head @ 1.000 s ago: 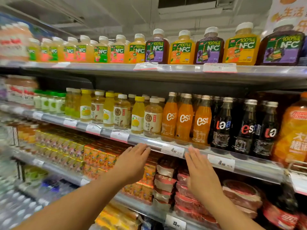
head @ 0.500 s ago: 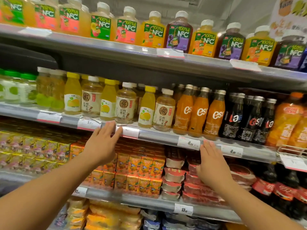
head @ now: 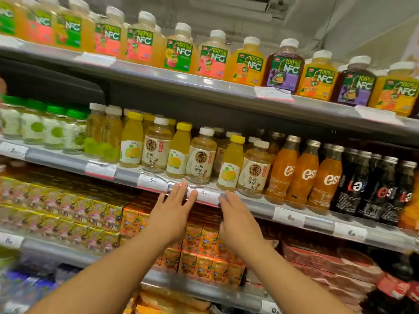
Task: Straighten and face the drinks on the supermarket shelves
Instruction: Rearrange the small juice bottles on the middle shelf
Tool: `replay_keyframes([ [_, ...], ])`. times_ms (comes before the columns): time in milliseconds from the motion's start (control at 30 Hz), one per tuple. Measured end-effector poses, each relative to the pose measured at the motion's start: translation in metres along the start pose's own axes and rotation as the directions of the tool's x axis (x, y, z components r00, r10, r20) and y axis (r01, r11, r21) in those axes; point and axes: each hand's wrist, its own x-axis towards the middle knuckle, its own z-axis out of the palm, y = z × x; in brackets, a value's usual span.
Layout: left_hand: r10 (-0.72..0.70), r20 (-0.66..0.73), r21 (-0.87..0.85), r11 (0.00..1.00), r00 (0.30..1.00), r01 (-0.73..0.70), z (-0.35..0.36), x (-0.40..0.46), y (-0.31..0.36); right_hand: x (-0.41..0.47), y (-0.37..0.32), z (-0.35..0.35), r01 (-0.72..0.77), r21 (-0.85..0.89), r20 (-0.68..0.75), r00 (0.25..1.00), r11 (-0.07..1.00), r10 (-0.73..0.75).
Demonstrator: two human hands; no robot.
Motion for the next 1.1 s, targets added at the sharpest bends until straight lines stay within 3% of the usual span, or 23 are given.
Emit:
replay_keyframes([
  [167,0.01,0.018,-0.001,1.0,1.0,-0.01,-0.007,0.002,-0.005,0.009,-0.003,0.038,0.016,-0.073,-0.035,0.999,0.997,-0.018],
  [267,0.049,-0.051,0.039,0.998,0.997,-0.047,-0.012,-0.004,-0.022,0.007,0.001,0.044,0.023,-0.074,-0.054,0.998,0.997,-0.027],
  [400,-0.024,-0.169,0.08,0.996,0.985,0.038,-0.015,-0.013,-0.068,0.008,-0.006,0.047,-0.004,-0.122,-0.088,0.996,0.992,-0.007],
  [600,0.0,-0.197,0.127,0.992,0.98,0.025,0.009,-0.008,-0.111,0.01,-0.014,0.054,-0.072,-0.201,-0.11,0.993,0.977,0.051],
  [733,0.052,-0.191,0.138,0.99,0.98,-0.025,0.016,-0.003,-0.118,0.012,-0.031,0.056,-0.193,-0.223,-0.125,0.978,0.955,0.168],
  [833,0.165,-0.353,-0.002,0.984,0.921,-0.177,-0.001,0.005,-0.139,0.015,-0.046,0.056,-0.29,-0.242,-0.145,0.954,0.926,0.261],
  [933,0.226,-0.565,-0.054,0.95,0.793,-0.309,-0.039,0.034,-0.166,0.019,-0.056,0.057,-0.354,-0.225,-0.163,0.932,0.908,0.323],
  [1000,0.22,-0.603,-0.002,0.961,0.766,-0.278,-0.069,0.058,-0.183,0.02,-0.06,0.056,-0.374,-0.226,-0.164,0.925,0.9,0.343],
  [1100,0.14,-0.568,0.049,0.989,0.811,-0.137,-0.102,0.089,-0.205,0.02,-0.062,0.055,-0.378,-0.232,-0.167,0.923,0.896,0.346],
])
